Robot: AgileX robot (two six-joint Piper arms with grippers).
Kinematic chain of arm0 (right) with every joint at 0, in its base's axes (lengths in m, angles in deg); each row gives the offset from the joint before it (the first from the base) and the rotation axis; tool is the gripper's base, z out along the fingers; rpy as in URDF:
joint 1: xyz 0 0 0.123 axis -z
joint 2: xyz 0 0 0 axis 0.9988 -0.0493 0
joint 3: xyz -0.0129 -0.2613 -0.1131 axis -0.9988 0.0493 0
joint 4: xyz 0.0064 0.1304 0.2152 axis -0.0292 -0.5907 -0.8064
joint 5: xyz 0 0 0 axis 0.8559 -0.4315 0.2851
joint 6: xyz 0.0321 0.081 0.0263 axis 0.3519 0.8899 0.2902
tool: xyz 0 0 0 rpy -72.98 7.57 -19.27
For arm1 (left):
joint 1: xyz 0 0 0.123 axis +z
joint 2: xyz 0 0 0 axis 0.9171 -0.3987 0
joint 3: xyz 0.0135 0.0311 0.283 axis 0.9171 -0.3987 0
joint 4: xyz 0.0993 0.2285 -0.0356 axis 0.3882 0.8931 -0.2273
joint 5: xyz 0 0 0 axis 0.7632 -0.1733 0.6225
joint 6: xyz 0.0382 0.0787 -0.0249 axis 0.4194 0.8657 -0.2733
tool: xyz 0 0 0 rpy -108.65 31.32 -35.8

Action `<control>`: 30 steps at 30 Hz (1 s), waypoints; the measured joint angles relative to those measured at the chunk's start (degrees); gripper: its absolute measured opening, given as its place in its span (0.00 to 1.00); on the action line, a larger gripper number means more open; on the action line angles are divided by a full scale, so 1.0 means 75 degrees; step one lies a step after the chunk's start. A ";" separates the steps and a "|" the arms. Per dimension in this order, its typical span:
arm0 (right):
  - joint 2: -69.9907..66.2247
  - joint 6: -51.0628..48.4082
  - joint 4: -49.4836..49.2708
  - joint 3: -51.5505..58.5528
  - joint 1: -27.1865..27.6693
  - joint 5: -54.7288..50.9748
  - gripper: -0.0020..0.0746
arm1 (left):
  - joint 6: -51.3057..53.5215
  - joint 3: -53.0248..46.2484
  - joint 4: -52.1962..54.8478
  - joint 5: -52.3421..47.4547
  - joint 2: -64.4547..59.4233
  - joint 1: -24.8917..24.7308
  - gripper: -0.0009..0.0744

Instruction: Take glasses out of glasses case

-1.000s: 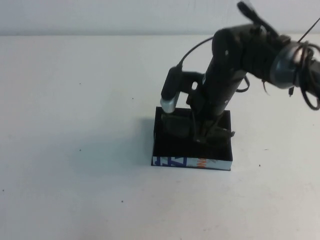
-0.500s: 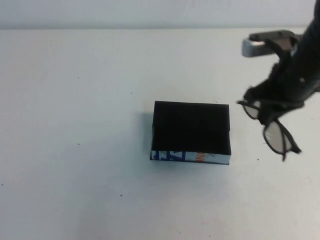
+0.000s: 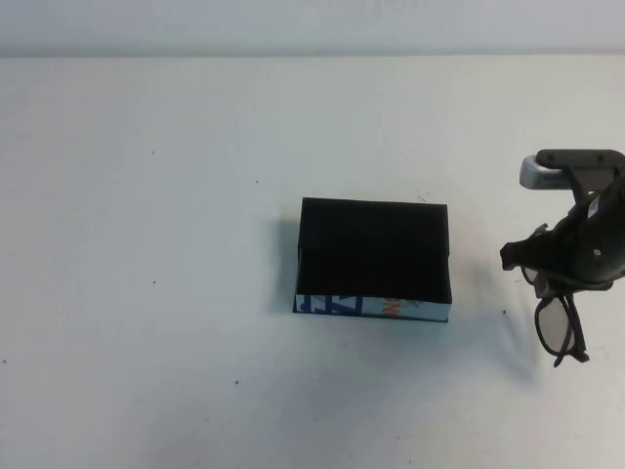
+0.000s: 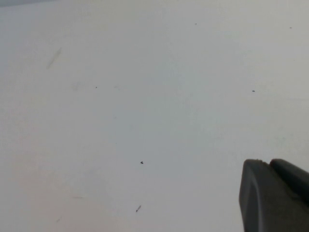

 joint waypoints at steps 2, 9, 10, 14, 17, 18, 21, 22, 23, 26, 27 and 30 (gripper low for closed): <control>-0.0190 0.0000 0.0000 0.0000 0.0000 0.0186 0.10 | 0.0000 0.0000 0.0000 0.0000 0.0000 0.0000 0.01; -0.0733 0.0000 -0.0020 0.0011 0.0000 0.0606 0.27 | 0.0000 0.0000 0.0000 0.0000 0.0000 0.0000 0.01; -0.0731 0.0000 -0.0018 0.0011 0.0000 0.0664 0.30 | 0.0000 0.0000 0.0000 0.0000 0.0000 0.0000 0.01; -0.0626 0.0000 -0.0069 0.0011 0.0000 0.0732 0.38 | 0.0000 0.0000 0.0000 0.0000 0.0000 0.0000 0.01; -0.0109 0.0000 -0.0178 0.0011 0.0000 0.0703 0.39 | 0.0000 0.0000 0.0000 0.0000 0.0000 0.0000 0.01; 0.0185 0.0000 -0.0193 0.0027 0.0000 0.0687 0.39 | 0.0000 0.0000 0.0000 0.0000 0.0000 0.0000 0.01; 0.1295 0.0000 -0.0247 0.0235 0.0000 0.0792 0.39 | 0.0000 0.0000 0.0000 0.0000 0.0000 0.0000 0.01; 0.1778 0.0000 -0.0247 0.0395 -0.0031 0.0910 0.39 | 0.0000 0.0000 0.0000 0.0000 0.0000 0.0000 0.01; 0.2184 0.0000 -0.0247 0.0604 -0.0069 0.1087 0.39 | 0.0000 0.0000 0.0000 0.0000 0.0000 0.0000 0.01; 0.3756 0.0000 -0.0247 0.1395 -0.0240 0.1715 0.38 | 0.0000 0.0000 0.0000 0.0000 0.0000 0.0000 0.01; 0.4269 0.0000 -0.0247 0.1723 -0.0258 0.1909 0.37 | 0.0000 0.0000 0.0000 0.0000 0.0000 0.0000 0.01; 0.5620 0.0000 -0.0247 0.2643 -0.0270 0.2138 0.33 | 0.0000 0.0000 0.0000 0.0000 0.0000 0.0000 0.01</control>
